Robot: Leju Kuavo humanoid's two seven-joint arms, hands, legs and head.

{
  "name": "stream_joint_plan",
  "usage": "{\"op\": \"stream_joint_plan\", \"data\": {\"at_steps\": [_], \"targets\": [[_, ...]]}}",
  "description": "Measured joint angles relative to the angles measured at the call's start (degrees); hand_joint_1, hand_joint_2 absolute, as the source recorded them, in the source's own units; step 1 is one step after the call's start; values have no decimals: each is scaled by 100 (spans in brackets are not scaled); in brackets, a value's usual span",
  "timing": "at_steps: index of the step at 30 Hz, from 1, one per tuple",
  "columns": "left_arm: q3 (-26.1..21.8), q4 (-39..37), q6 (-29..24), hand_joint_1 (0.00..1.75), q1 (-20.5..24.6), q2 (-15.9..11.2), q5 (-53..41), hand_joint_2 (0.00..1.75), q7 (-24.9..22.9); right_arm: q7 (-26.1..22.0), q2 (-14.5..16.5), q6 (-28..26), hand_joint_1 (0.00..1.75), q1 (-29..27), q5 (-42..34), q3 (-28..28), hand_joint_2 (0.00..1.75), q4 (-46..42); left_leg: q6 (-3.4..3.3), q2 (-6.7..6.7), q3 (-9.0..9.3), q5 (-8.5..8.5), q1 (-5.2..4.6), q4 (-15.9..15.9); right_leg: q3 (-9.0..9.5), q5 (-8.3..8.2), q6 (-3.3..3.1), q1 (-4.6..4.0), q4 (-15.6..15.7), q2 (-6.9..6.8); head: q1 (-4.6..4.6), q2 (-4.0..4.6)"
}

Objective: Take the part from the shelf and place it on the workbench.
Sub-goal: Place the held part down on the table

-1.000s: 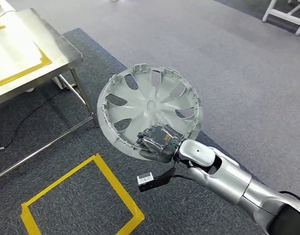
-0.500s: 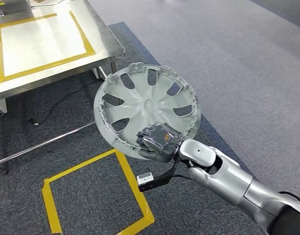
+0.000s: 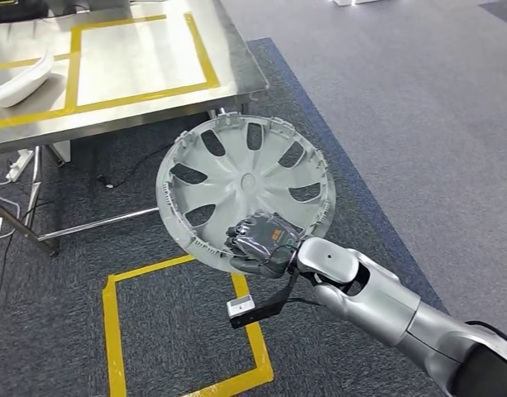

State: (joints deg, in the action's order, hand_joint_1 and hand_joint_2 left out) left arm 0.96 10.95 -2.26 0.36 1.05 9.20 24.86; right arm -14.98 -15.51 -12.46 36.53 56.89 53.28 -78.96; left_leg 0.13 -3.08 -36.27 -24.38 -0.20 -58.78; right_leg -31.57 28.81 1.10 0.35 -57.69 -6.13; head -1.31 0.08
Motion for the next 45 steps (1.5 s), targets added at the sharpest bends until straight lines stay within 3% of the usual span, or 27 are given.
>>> {"op": "stream_joint_plan", "data": {"at_steps": [2, 4, 6, 8, 9, 10, 11, 13, 15, 17, 19, 21, 22, 24, 25, 26, 28, 30, 32, 33, 35, 37, 39, 40, 41, 43, 45], "targets": [[0, 0, -9, 0, -21, 1, -5, 175, 3, -2, 15, -1, 175, 10, 2, 2, 175, -1, -72, 133, -8, 11, 17, 13, 18, 41, 57, 7, 4, -58, 8, -1], [0, 0, -40, 0, -31, 4, -22, 175, 25, 1, 27, -4, 175, 19, 2, -2, 175, -4, -140, 246, 7, 25, 49, 37, -84, 205, 104, 34, -216, 184, 27, -1], [0, 0, -75, 0, -15, 3, -45, 175, 56, 3, 27, -6, 175, 6, 2, -4, 175, -7, -187, 358, 11, 29, 65, 43, -429, 534, 124, 49, -903, 507, 63, -1], [0, 0, -88, 0, -2, 0, -65, 175, 73, 3, 26, -6, 175, -32, 3, -1, 175, -8, -204, 504, 10, 26, 61, 40, -826, 742, 131, 46, -1606, 592, 79, -1], [0, 0, -89, 0, -2, 0, -72, 175, 77, 3, 26, -6, 175, -49, 3, 0, 175, -8, -204, 584, 12, 25, 60, 37, -920, 693, 128, 44, -1704, 601, 80, -1], [0, 0, -89, 0, -4, 0, -74, 175, 78, 3, 26, -6, 175, -59, 2, 0, 175, -8, -203, 669, 15, 24, 60, 34, -900, 525, 117, 45, -1560, 613, 80, -1], [0, 0, -90, 0, -6, 1, -75, 175, 79, 4, 26, -6, 175, -62, 1, -1, 175, -8, -199, 753, 20, 23, 62, 30, -780, 283, 102, 51, -1219, 657, 81, -1], [0, 0, -110, 0, -1, 1, -83, 175, 84, 5, 26, -6, 175, -60, -1, -6, 175, -7, -170, 906, 11, 18, 63, 14, -443, -81, 76, 86, -430, 907, 77, 0], [0, 0, -178, 0, 2, -1, -104, 175, 87, 5, 26, -5, 175, -57, 1, -6, 175, -8, -101, 1041, -30, 37, 78, 12, -267, -147, 61, 97, -96, 1069, 76, 0], [0, 0, -254, 0, -15, -11, -117, 175, 87, 5, 28, -4, 175, -48, 4, -3, 175, -10, -17, 1156, -62, 62, 104, 30, -229, -153, 22, 89, -68, 963, 81, 0], [0, 0, -290, 0, -29, -18, -121, 175, 86, 10, 36, -5, 175, -33, 2, -5, 175, -13, 47, 963, -130, -34, 85, -109, -190, -168, -48, 102, -29, 819, 55, 0], [1, 0, -299, 0, -13, -14, -132, 175, 85, 25, 42, -7, 175, -32, -3, -9, 175, -10, 96, 565, -397, -345, 69, -695, -159, -161, -107, 89, -8, 656, 21, -1], [1, 0, -300, 0, -1, -12, -138, 175, 84, 30, 42, -8, 175, -38, -4, -9, 175, -6, 116, 442, -585, -521, 79, -1097, -154, -152, -124, 77, -9, 571, 9, -1], [2, 0, -301, 0, 4, -9, -142, 175, 81, 37, 42, -9, 175, -52, -2, -4, 175, 3, 137, 358, -806, -651, 95, -1581, -142, -132, -136, 61, -11, 406, 9, -1], [1, 0, -301, 0, 1, -10, -141, 175, 80, 37, 42, -10, 175, -57, -2, -2, 175, 4, 137, 342, -760, -560, 96, -1508, -130, -121, -134, 59, -12, 330, 8, -1], [1, 0, -302, 0, -3, -13, -140, 175, 79, 36, 42, -11, 175, -59, -2, 1, 175, 4, 125, 301, -598, -383, 93, -1207, -110, -105, -127, 57, -12, 256, 8, -1], [0, 0, -303, 0, 3, -19, -141, 175, 78, 37, 41, -14, 175, -58, -2, -3, 175, 4, 68, 66, -171, -69, 49, -407, -62, -63, -90, 32, -18, 117, 6, -1], [0, 0, -299, 0, 18, -20, -144, 175, 78, 40, 40, -19, 175, -55, 0, -9, 175, 7, -8, -81, 22, 3, -4, -12, -32, -23, -35, -6, -23, -12, 12, -1], [0, 0, -280, 0, 11, -20, -154, 175, 78, 40, 42, -22, 175, -52, 3, -11, 175, 7, -77, 33, 10, -12, -18, 13, 1, 5, 22, -19, -7, -140, 18, -1], [1, 0, -265, 0, -4, -15, -165, 175, 80, 40, 43, -23, 175, -51, 4, -12, 175, 5, -108, 103, 16, -3, -6, 32, 1, 41, 54, -10, -21, -101, 23, -1], [2, 0, -239, 0, -10, -12, -191, 175, 87, 39, 43, -30, 175, -53, -2, -16, 175, 2, -178, 212, 39, 20, 30, 72, -131, 242, 100, 19, -309, 208, 54, -1], [2, 0, -218, 0, 3, -14, -201, 175, 96, 35, 40, -38, 175, -76, -13, -19, 175, 9, -227, 301, 42, 18, 45, 76, -501, 577, 123, 37, -1031, 536, 92, -1], [2, 0, -194, 0, 11, -14, -203, 175, 101, 22, 39, -52, 175, -117, -33, -18, 175, 17, -244, 398, 44, 6, 40, 69, -847, 707, 140, 36, -1604, 603, 103, -1], [3, 0, -182, 0, 10, -13, -204, 175, 102, 14, 39, -60, 175, -132, -48, -18, 175, 19, -242, 444, 47, -3, 40, 61, -888, 599, 141, 36, -1590, 606, 104, -1], [3, 0, -173, 0, 9, -11, -205, 175, 102, 7, 39, -68, 175, -141, -59, -18, 175, 19, -234, 485, 53, -19, 43, 50, -819, 392, 136, 37, -1354, 605, 104, -1], [5, 0, -157, 0, 8, -10, -211, 175, 102, 1, 39, -74, 175, -144, -72, -23, 175, 19, -194, 547, 58, -64, 41, 15, -498, -12, 119, 40, -577, 620, 110, -1], [7, 0, -146, 0, 3, -10, -222, 175, 102, -3, 39, -84, 175, -146, -80, -35, 175, 20, -136, 578, 42, -100, 29, -14, -274, -106, 79, 34, -130, 649, 112, -1]]}}
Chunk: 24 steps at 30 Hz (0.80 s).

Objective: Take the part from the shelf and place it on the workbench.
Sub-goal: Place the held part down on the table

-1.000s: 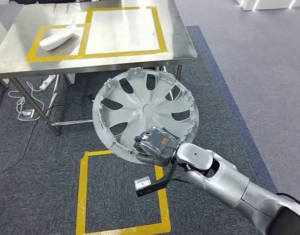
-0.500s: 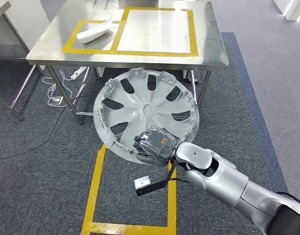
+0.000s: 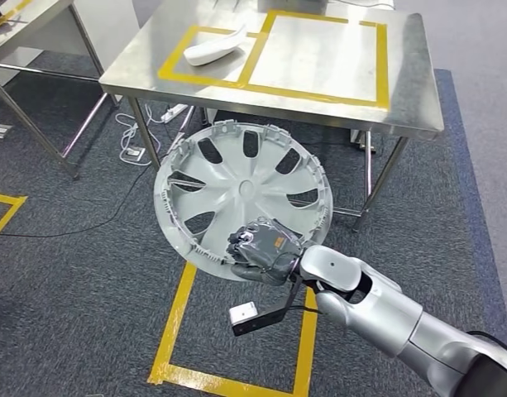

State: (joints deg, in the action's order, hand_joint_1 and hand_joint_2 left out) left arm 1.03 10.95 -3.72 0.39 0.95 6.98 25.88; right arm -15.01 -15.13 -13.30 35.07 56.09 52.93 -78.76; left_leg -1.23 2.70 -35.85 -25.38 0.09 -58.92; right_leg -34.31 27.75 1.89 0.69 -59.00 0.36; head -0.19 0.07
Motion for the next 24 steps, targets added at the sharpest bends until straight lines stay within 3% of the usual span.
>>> {"op": "stream_joint_plan", "data": {"at_steps": [3, 5, 8, 9, 10, 11, 13, 14, 18, 19, 21, 22, 24], "targets": [[0, 0, 8, 0, -19, -10, -15, 175, 0, -2, 1, -10, 175, -12, -4, -22, 175, -1, 88, -4, -1, -32, 8, -16, 72, 49, -94, -2, 59, 12, 4, 0], [1, 0, 11, 0, -17, -17, -19, 175, 1, 2, 2, -11, 175, -13, -9, -48, 175, -1, 153, -88, -93, -146, 13, -271, 164, 79, -171, 22, 82, -11, -22, 0], [2, 0, 16, 0, -16, -15, -30, 175, 1, -1, 2, -12, 175, -26, -7, -70, 175, 1, 214, -203, -669, -494, 39, -1351, 324, 196, -221, 26, 88, -45, -50, 0], [2, 0, 16, 0, -22, -16, -32, 175, 0, -5, 2, -12, 175, -34, -5, -69, 175, 1, 219, -210, -845, -518, 43, -1610, 380, 243, -218, 26, 88, -47, -50, 0], [2, 0, 19, 0, -29, -19, -32, 175, 0, -10, 2, -12, 175, -39, -4, -68, 175, 1, 217, -212, -938, -433, 45, -1677, 443, 296, -211, 26, 88, -49, -52, 0], [2, 0, 23, 0, -34, -22, -32, 175, 0, -15, 2, -13, 175, -42, -4, -68, 175, 1, 205, -214, -913, -221, 46, -1498, 522, 357, -198, 27, 88, -52, -51, 0], [2, -2, 35, 0, -37, -32, -31, 175, 0, -19, 2, -16, 175, -43, -4, -71, 175, 1, 165, -238, -666, 265, 35, -802, 671, 494, -160, 27, 104, -67, -50, 1], [2, -5, 42, 0, -35, -35, -31, 175, 0, -19, 2, -24, 175, -42, -3, -74, 175, 2, 137, -254, -520, 381, 17, -487, 722, 555, -129, 17, 120, -72, -54, 1], [2, -14, 54, 0, -45, -38, -32, 175, -1, -33, 1, -57, 175, -35, 0, -92, 175, -5, 1, -263, -265, 163, -14, -71, 800, 571, 5, -4, 182, -92, -60, 1], [2, -15, 56, 0, -55, -36, -32, 175, 0, -38, 2, -57, 175, -34, 0, -97, 175, -5, -31, -250, -215, 142, -6, -25, 747, 527, 23, -3, 61, -86, -53, 1], [2, -15, 60, 0, -59, -36, -32, 175, 2, -43, 2, -59, 175, -41, -2, -104, 175, -3, -92, -222, -91, 92, 5, 50, 360, 493, 14, -8, -500, -58, -26, 0], [2, -15, 61, 0, -57, -36, -32, 175, 2, -43, 2, -60, 175, -57, -2, -106, 175, 1, -114, -208, -36, 54, -1, 72, 93, 545, -5, -17, -862, -43, -14, 0], [2, -15, 64, 0, -61, -39, -32, 175, 2, -44, 2, -60, 175, -105, -1, -106, 175, 10, -137, -175, 96, -56, -17, 90, -424, 841, -29, -32, -1348, -28, -2, 0]]}}
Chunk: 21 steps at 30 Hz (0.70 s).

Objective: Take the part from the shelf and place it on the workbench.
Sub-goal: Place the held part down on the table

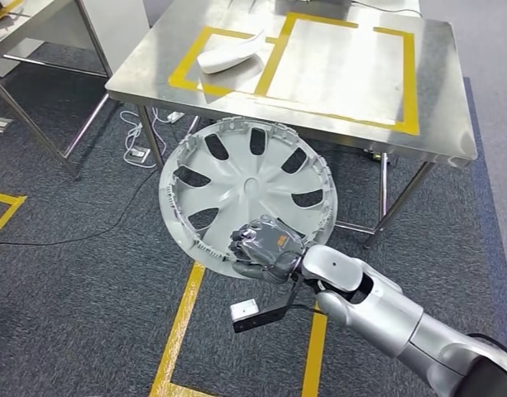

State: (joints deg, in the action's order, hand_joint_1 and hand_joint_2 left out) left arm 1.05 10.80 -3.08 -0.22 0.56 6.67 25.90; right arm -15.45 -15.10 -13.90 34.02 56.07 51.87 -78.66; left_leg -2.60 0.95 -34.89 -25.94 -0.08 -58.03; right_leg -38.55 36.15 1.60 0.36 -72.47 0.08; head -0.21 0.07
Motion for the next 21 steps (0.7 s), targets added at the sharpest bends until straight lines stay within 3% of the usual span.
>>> {"op": "stream_joint_plan", "data": {"at_steps": [1, 2, 3, 5, 6, 7, 10, 12, 13, 15, 17, 18, 19, 20, 21], "targets": [[0, 0, 1, 0, -8, 1, 0, 175, 0, 1, 0, 0, 175, -21, 1, 0, 175, 4, -4, 17, 91, -72, -10, 2, -177, 133, -6, -7, -47, 1, 5, 0], [0, 0, 2, 0, -17, 1, 0, 175, 0, 2, 0, 1, 175, -33, 0, -1, 175, 8, -6, 33, 204, -155, -20, 2, -281, 154, -15, -14, 58, 1, 9, 0], [0, 0, 2, 0, -23, 1, 0, 175, 0, 3, -1, 1, 175, -39, -1, -1, 175, 11, -4, 44, 325, -240, -30, 2, -319, 19, -27, -20, 275, 1, 13, 1], [0, -7, 2, 0, -25, 3, 0, 175, -1, 4, -2, -1, 175, -42, -3, -1, 175, 23, 15, 61, 540, -426, -53, -1, -297, -757, -64, -40, 924, -2, 15, 2], [0, -11, 3, 0, -15, 3, 0, 175, -1, 3, -2, -3, 175, -43, 1, -1, 175, 27, 37, 67, 608, -517, -62, 2, -255, -1073, -87, -54, 1159, -3, 11, 2], [0, -15, 4, 0, -4, 4, -1, 175, -2, 2, -2, -7, 175, -41, 4, -3, 175, 25, 63, 73, 680, -586, -66, 5, -215, -1289, -111, -69, 1322, -1, 4, 2], [0, -17, 7, 0, 27, -9, -5, 175, -2, -6, -1, -16, 175, -12, 10, -19, 175, -4, 145, 63, 754, -562, -68, -169, -11, -1261, -198, -68, 1403, 0, -10, 2], [1, -17, 13, 0, 41, -12, -15, 175, -1, 1, 0, -20, 175, -3, 5, -25, 175, -12, 209, 22, 444, -457, -55, -772, 168, -1159, -247, -43, 1417, -11, -28, 2], [1, -17, 17, 0, 44, -7, -20, 175, -1, 7, 0, -20, 175, -9, 4, -27, 175, -13, 244, -1, 199, -504, -38, -1147, 255, -1079, -261, -40, 1421, -16, -34, 2], [2, -18, 22, 0, 30, -3, -26, 175, -2, 9, 0, -23, 175, -30, 7, -26, 175, -12, 293, -21, -262, -911, -4, -1643, 438, -918, -267, -35, 1421, -10, -39, 2], [2, -19, 21, 0, 8, -9, -26, 175, -2, 12, 0, -33, 175, -46, 12, -26, 175, -11, 307, -25, -498, -1289, 11, -1611, 644, -766, -267, -28, 1421, 2, -41, 2], [1, -20, 21, 0, 3, -14, -26, 175, -2, 14, 0, -39, 175, -50, 13, -26, 175, -11, 307, -25, -540, -1337, 13, -1493, 731, -708, -264, -24, 1421, 6, -40, 2], [1, -20, 21, 0, 1, -18, -26, 175, -2, 20, 0, -45, 175, -55, 13, -26, 175, -11, 303, -26, -548, -1219, 12, -1277, 823, -646, -256, -20, 1421, 6, -40, 2], [1, -22, 21, 0, -5, -21, -26, 175, -2, 29, 0, -52, 175, -62, 12, -26, 175, -9, 291, -32, -544, -887, 10, -988, 886, -582, -245, -19, 1424, 4, -40, 2], [1, -28, 21, 0, -16, -25, -26, 175, -2, 38, 0, -64, 175, -72, 7, -26, 175, -3, 278, -37, -559, -438, 4, -681, 953, -512, -226, -24, 1410, 10, -45, 2]]}}
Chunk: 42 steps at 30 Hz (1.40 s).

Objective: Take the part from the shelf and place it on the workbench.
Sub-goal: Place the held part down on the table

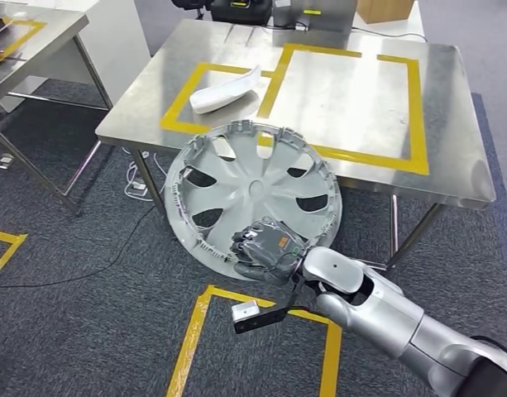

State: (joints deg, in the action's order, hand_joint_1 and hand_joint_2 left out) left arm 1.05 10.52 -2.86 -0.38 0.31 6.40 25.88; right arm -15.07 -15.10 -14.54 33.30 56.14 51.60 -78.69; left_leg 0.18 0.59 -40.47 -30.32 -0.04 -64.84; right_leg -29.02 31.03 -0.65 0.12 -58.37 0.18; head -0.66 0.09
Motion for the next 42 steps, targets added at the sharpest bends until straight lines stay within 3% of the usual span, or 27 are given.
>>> {"op": "stream_joint_plan", "data": {"at_steps": [1, 2, 3, 5, 7, 10, 11, 12, 14, 16, 18, 20, 22, 24, 26, 27, 28, 30, 32, 36, 42], "targets": [[0, -6, 0, 0, -10, -6, 1, 175, -6, 9, 2, -17, 175, -16, -7, -1, 175, 9, -20, 1, -2, 426, -7, 265, 49, 80, 36, -5, -9, 14, -2, 0], [0, -13, 0, 0, -21, -7, 1, 175, -10, 13, 3, -33, 175, -33, -14, -3, 175, 18, -44, 0, -9, 741, -17, 420, 55, 145, 75, -5, -11, 32, -1, -1], [-1, -16, 0, 0, -25, -8, 2, 175, -14, 15, 5, -45, 175, -46, -27, -12, 175, 24, -71, 1, -14, 856, -32, 466, 67, 192, 116, 0, -6, 53, 3, -1], [-1, -16, 0, 0, -4, 1, 6, 175, -15, 16, 7, -50, 175, -56, -56, -55, 175, 22, -134, -19, 35, 816, -36, 489, 76, 269, 189, 15, 38, 65, 15, -1], [-1, -16, 0, 0, 39, 7, 10, 175, -11, 16, 7, -50, 175, -50, -86, -108, 175, 21, -201, -53, 107, 767, -17, 561, -24, 439, 237, 11, -194, 45, 30, 0], [-3, -16, -3, 0, 69, 13, 11, 175, -9, 15, 7, -50, 175, -74, -98, -131, 175, 30, -251, -125, 182, 673, -12, 589, -729, 834, 243, 8, -1280, 32, 43, 0], [-3, -16, -3, 0, 67, 17, 10, 175, -9, 14, 7, -50, 175, -94, -98, -131, 175, 34, -252, -156, 211, 636, -14, 588, -945, 826, 242, 7, -1521, 31, 43, 0], [-3, -16, -3, 0, 62, 22, 10, 175, -9, 14, 7, -50, 175, -113, -99, -132, 175, 38, -249, -191, 254, 596, -14, 588, -1057, 684, 247, 7, -1547, 22, 43, 0], [-3, -16, -1, 0, 58, 34, 7, 175, -10, 13, 7, -48, 175, -132, -114, -143, 175, 40, -227, -266, 380, 503, -12, 586, -955, 109, 254, 5, -979, -94, 44, 0], [-3, -17, 0, 0, 57, 41, 2, 175, -18, 10, 10, -46, 175, -127, -135, -165, 175, 39, -178, -340, 493, 415, -39, 572, -693, -279, 235, -39, -302, -370, 48, 0], [-3, -18, 0, 0, 58, 40, -5, 175, -25, 2, 22, -57, 175, -130, -130, -186, 175, 33, -135, -444, 538, 369, -72, 558, -578, -317, 182, -82, -73, -476, 40, -1], [-3, -18, -1, 0, 65, 36, -14, 175, -26, -3, 33, -106, 175, -155, -99, -215, 175, 21, -97, -547, 556, 324, -71, 542, -560, -327, 120, -67, -40, -339, 30, -1], [-3, -18, -2, 0, 70, 33, -20, 175, -26, 8, 47, -200, 175, -176, -64, -255, 175, 3, -32, -418, 496, 150, -46, 326, -539, -343, 62, -28, -21, -208, 20, 0], [-3, -18, -2, 0, 66, 38, -28, 175, -29, 19, 79, -306, 175, -202, -29, -281, 175, -10, 25, -194, 226, -193, -10, -319, -522, -343, 19, -4, -15, -83, 8, 0], [-3, -18, -2, 0, 54, 42, -34, 175, -35, 20, 107, -385, 175, -260, 17, -293, 175, -19, 48, -124, -89, -429, 8, -981, -510, -338, 3, -3, -16, 42, 7, -1], [-3, -18, -2, 0, 52, 41, -34, 175, -38, 21, 114, -415, 175, -291, 46, -303, 175, -27, 46, -117, -141, -389, 10, -1063, -501, -336, 3, -3, -17, 99, 8, -1], [-3, -18, -2, 0, 52, 40, -34, 175, -40, 26, 121, -442, 175, -316, 75, -316, 175, -38, 37, -111, -90, -238, 11, -919, -486, -331, 4, -2, -18, 146, 7, -1], [-3, -18, -2, 0, 61, 36, -36, 175, -43, 45, 137, -497, 175, -339, 129, -355, 175, -56, 3, -80, 225, 185, 13, -189, -453, -315, 21, -3, -18, 219, 8, 0], [-3, -18, -2, 0, 77, 35, -39, 175, -48, 65, 147, -540, 175, -341, 170, -389, 175, -61, -26, -36, 487, 373, 15, 415, -450, -293, 55, -24, -30, 263, 12, 0], [-3, -18, -2, 0, 83, 50, -55, 175, -52, 66, 149, -574, 175, -348, 205, -411, 175, -66, -29, -4, 537, 374, 4, 571, -458, -286, 44, -38, -13, 258, 17, 0], [-5, -18, -1, 0, 78, 48, -76, 175, -52, 64, 151, -577, 175, -346, 203, -411, 175, -67, -86, 23, 532, 377, -26, 569, -433, -305, 99, -10, 31, 227, 18, 0]]}}
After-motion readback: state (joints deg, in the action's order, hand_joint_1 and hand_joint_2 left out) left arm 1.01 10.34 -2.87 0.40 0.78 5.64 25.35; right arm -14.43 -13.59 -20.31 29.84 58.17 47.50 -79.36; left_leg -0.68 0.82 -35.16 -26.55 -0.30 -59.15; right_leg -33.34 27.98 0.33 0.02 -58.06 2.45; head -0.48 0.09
